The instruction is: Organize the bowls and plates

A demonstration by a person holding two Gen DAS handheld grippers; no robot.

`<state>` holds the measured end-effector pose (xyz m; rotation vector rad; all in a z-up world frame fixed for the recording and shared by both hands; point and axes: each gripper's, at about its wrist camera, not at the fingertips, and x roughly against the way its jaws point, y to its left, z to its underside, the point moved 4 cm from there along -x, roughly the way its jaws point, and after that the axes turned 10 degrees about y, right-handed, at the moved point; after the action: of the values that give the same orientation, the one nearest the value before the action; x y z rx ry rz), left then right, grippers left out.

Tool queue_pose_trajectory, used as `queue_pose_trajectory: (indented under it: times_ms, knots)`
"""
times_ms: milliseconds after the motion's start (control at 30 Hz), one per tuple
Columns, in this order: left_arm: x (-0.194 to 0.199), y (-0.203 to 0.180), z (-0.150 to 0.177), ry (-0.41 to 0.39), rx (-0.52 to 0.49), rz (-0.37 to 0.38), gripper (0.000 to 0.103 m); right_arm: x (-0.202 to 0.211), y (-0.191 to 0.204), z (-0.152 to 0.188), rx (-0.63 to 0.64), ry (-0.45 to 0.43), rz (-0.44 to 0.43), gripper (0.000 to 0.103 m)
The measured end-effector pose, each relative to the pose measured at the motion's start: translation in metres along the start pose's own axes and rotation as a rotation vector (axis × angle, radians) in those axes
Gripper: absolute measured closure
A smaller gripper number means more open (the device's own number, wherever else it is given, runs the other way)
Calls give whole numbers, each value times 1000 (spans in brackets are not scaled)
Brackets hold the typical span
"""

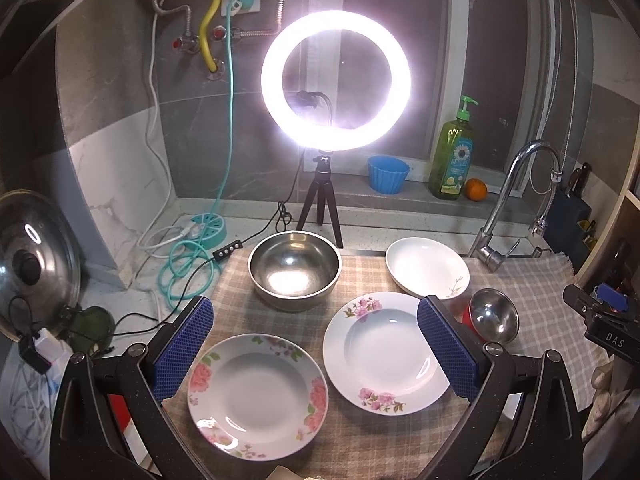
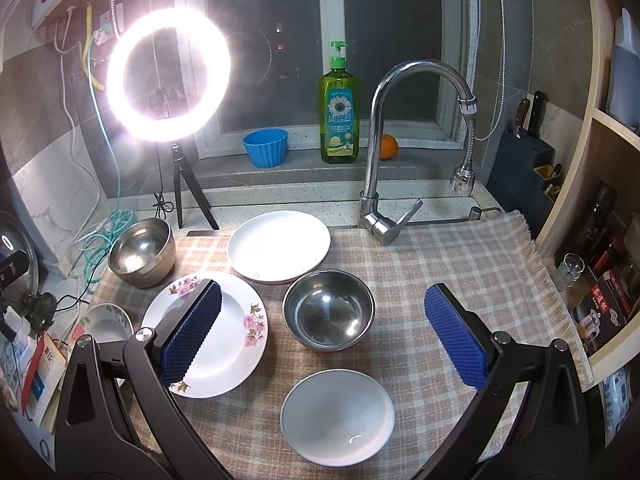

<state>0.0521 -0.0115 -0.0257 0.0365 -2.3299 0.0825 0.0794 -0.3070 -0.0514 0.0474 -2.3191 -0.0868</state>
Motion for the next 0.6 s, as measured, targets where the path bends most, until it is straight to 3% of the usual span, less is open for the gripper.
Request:
queue_pose_trajectory:
  times_ms: [600]
  knots:
    - [4, 1, -3, -18, -3, -2, 1, 3, -1, -3, -4, -3, -1, 0]
